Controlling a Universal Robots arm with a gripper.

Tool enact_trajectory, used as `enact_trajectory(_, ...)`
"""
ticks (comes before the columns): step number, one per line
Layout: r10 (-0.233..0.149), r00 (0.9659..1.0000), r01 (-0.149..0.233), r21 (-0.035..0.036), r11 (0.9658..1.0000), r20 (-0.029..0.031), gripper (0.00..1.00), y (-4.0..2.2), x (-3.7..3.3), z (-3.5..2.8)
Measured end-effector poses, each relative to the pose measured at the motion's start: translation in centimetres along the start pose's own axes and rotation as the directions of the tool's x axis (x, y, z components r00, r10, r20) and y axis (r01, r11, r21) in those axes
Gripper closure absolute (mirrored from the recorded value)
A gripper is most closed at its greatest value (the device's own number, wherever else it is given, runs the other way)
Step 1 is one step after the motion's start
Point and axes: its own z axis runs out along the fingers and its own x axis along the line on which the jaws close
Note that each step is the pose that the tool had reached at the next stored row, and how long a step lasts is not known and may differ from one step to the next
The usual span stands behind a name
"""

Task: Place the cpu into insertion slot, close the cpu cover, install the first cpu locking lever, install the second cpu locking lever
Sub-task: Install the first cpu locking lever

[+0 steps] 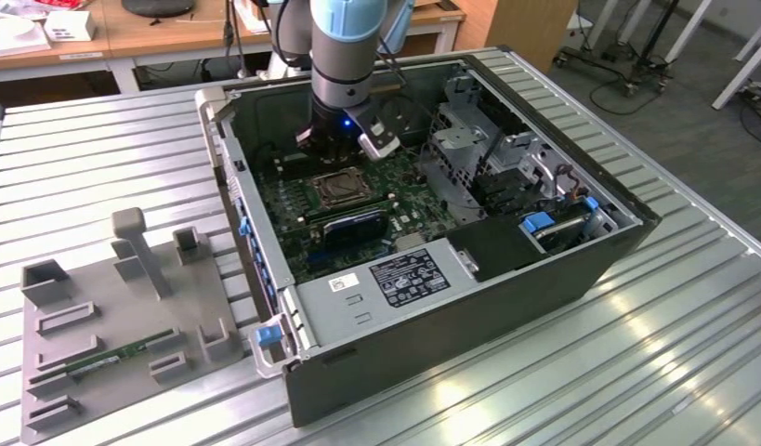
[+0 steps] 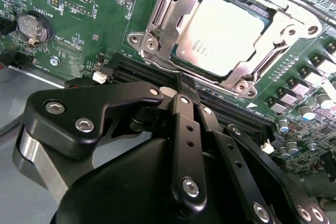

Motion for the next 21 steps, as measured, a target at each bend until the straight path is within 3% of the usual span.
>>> enact_trajectory(10,0.0,1.0,0.0,0.0002,1.0,0.0,0.89,0.04,-0.02,-0.08)
enact_trajectory(13,0.0,1.0,0.0,-0.0021,1.0,0.0012,0.89,0.14,-0.05,-0.33)
enact_trajectory(21,0.0,1.0,0.0,-0.0005,1.0,0.0003,0.89,0.28,-0.09,-1.0)
